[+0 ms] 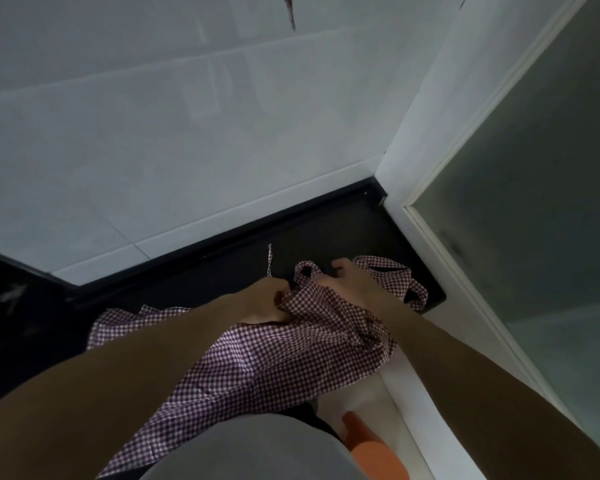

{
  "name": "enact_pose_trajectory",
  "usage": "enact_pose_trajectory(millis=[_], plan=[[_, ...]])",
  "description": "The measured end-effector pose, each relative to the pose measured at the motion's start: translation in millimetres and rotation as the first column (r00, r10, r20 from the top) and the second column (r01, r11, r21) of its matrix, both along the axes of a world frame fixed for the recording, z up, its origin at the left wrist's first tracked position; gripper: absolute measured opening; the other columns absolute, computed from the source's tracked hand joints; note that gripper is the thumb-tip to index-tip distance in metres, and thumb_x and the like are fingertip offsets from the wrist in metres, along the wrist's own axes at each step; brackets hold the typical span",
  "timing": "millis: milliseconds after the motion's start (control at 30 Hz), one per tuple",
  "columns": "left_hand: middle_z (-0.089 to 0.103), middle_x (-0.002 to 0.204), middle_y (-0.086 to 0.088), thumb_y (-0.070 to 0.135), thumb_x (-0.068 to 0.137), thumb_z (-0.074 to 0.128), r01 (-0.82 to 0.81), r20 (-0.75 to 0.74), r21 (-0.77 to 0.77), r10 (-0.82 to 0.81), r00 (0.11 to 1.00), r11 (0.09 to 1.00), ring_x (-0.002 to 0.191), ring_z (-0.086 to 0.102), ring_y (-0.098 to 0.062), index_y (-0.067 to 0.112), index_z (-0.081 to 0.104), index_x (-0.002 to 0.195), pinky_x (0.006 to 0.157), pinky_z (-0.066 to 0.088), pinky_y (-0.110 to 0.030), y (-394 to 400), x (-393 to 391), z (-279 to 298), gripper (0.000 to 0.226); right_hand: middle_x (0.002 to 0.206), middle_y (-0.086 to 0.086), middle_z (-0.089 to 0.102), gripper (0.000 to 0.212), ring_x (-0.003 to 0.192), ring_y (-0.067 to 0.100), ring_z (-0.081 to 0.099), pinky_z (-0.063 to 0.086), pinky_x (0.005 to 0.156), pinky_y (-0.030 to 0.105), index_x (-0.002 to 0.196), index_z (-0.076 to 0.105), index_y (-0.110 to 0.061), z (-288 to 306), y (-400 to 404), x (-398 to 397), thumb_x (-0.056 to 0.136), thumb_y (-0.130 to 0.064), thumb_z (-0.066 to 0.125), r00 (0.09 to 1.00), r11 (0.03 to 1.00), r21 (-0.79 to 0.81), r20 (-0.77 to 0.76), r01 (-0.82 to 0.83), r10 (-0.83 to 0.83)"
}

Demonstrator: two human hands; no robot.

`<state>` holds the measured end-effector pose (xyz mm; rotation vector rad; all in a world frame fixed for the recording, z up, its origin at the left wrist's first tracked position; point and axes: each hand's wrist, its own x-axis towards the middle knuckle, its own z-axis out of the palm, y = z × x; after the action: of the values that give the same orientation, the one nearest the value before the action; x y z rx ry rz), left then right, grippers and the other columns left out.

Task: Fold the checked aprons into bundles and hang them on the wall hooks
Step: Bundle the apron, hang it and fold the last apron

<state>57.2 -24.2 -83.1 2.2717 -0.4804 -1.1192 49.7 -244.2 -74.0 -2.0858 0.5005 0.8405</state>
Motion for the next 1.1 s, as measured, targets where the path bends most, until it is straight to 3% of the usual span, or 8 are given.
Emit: enact_pose_trajectory(millis=[167,233,333,467,633,767,900,1100], plan=[[0.070,0.100,-0.010,0.044,0.099,0.053,-0.375,-0.163,-0.096,0.357,0.920,0.922,0.094,0.067,-0.027,0.007,0.061,0.106,0.086,0.054,-0.038,-7,6,25,0.038,0.133,0.005,0.059,0.057,0.120,0.025,0.057,0.040,0.111,0.046,0.131,0.059,-0.019,10,24,16,0.080,-0.036,0.078,0.994,0.998,-0.054,-0.103,-0.045,0.040],[0.074,0.085,-0.010,0.032,0.103,0.049,-0.594,-0.203,-0.165,0.563,0.801,0.787,0.077,0.071,-0.024,0.004,0.059,0.106,0.080,0.058,-0.038,0,14,34,0.030,0.111,0.006,0.070,0.024,0.102,0.023,0.066,0.046,0.104,0.047,0.104,0.071,-0.017,16,22,18,0.081,-0.020,0.074,0.990,0.996,0.030,-0.109,-0.083,0.086],[0.070,0.068,-0.005,0.019,0.101,0.056,-0.800,-0.110,-0.242,0.803,0.586,0.550,0.054,0.063,-0.018,0.007,0.060,0.094,0.058,0.055,-0.030,17,24,38,0.015,0.102,0.005,0.075,0.036,0.099,0.025,0.070,0.049,0.100,0.049,0.101,0.073,-0.017,24,20,23,0.065,-0.011,0.075,0.994,0.977,0.215,-0.107,-0.003,0.027],[0.069,0.088,-0.006,0.016,0.094,0.067,-0.929,-0.244,-0.323,0.932,0.268,0.183,0.069,0.068,-0.016,0.004,0.049,0.127,0.062,0.057,-0.026,25,37,31,0.039,0.100,0.006,0.076,0.032,0.098,0.027,0.071,0.052,0.099,0.048,0.099,0.073,-0.016,25,14,30,0.070,-0.003,0.074,0.992,0.971,0.240,-0.120,-0.019,0.049],[0.047,0.131,-0.007,0.014,0.087,0.068,-0.645,0.507,-0.287,0.683,0.525,0.708,0.125,0.044,-0.024,0.015,0.050,0.130,0.110,0.035,-0.041,22,24,20,0.047,0.110,0.010,0.070,0.019,0.102,0.030,0.067,0.052,0.098,0.046,0.105,0.070,-0.014,11,11,24,0.086,-0.016,0.071,0.995,0.987,0.122,-0.022,0.100,-0.098],[0.061,0.115,-0.001,0.036,0.097,0.058,-0.256,0.087,0.028,0.253,0.964,0.966,0.107,0.060,-0.019,0.019,0.062,0.112,0.088,0.045,-0.030,13,14,15,0.022,0.111,0.009,0.072,0.021,0.103,0.029,0.068,0.050,0.102,0.048,0.106,0.072,-0.014,-8,4,16,0.090,-0.026,0.068,0.982,0.974,0.138,-0.070,0.182,-0.174],[0.037,0.156,-0.010,0.064,0.100,0.027,0.044,-0.214,0.343,0.032,0.976,0.938,0.139,0.041,-0.027,0.018,0.033,0.153,0.116,0.029,-0.044,13,3,-7,0.070,0.116,0.011,0.070,0.033,0.104,0.027,0.067,0.051,0.102,0.043,0.123,0.067,-0.008,-6,2,5,0.091,-0.018,0.069,0.985,0.965,0.207,-0.097,0.163,-0.146],[-0.016,0.163,-0.020,0.056,0.096,0.046,-0.302,0.363,0.433,0.142,0.921,0.849,0.150,-0.013,-0.039,0.028,-0.009,0.158,0.119,-0.007,-0.058,40,9,-24,0.088,0.114,0.004,0.070,0.032,0.104,0.021,0.065,0.049,0.101,0.037,0.122,0.068,-0.012,-8,-14,1,0.090,-0.017,0.070,0.992,0.993,0.101,-0.104,-0.058,0.068]])
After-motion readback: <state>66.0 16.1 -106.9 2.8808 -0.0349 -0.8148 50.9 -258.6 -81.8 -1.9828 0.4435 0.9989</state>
